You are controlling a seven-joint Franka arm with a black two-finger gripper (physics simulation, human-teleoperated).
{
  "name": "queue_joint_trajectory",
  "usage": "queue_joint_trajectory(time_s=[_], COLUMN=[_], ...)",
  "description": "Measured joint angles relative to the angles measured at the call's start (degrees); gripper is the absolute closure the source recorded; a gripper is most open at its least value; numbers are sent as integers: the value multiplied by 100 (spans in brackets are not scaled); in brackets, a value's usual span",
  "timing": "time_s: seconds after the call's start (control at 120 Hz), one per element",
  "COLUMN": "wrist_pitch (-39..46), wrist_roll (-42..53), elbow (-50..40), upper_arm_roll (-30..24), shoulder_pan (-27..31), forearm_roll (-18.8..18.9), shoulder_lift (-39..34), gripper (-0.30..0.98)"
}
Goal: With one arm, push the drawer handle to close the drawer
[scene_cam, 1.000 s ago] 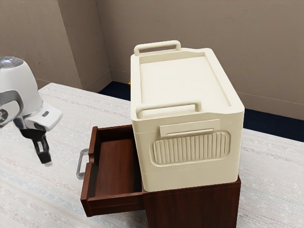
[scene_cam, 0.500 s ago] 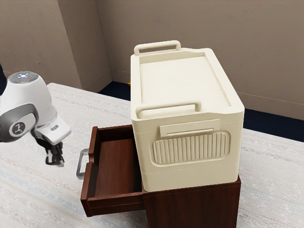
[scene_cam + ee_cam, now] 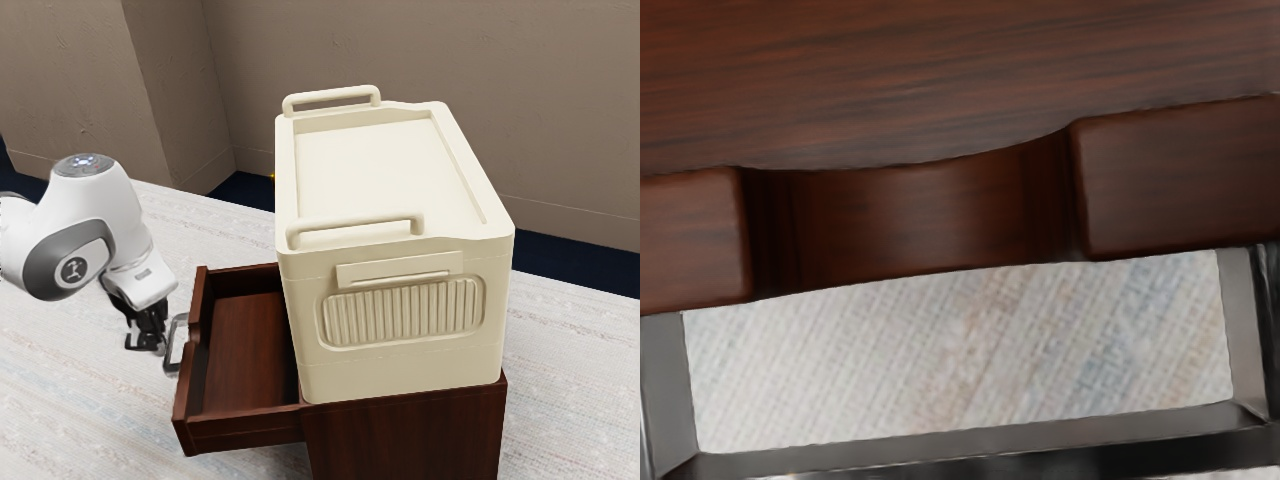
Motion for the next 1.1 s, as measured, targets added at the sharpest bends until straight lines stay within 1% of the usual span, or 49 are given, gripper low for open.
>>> queue_joint_trajectory(time_s=[0.183,0.342,0.458,0.7,1.1], wrist_pitch=[74,139,178,216,294], wrist_roll=[125,195,230,279,306], elbow=[192,400,620,831,1294], upper_arm_roll=[-192,-311,-505,-776,-1041], shoulder_pan=[0,-6,-2,2,-3], forearm_roll=[-230,-369,-488,-754,-953], shoulder_lift=[184,487,695,855,1309], gripper=[76,77,77,78,79])
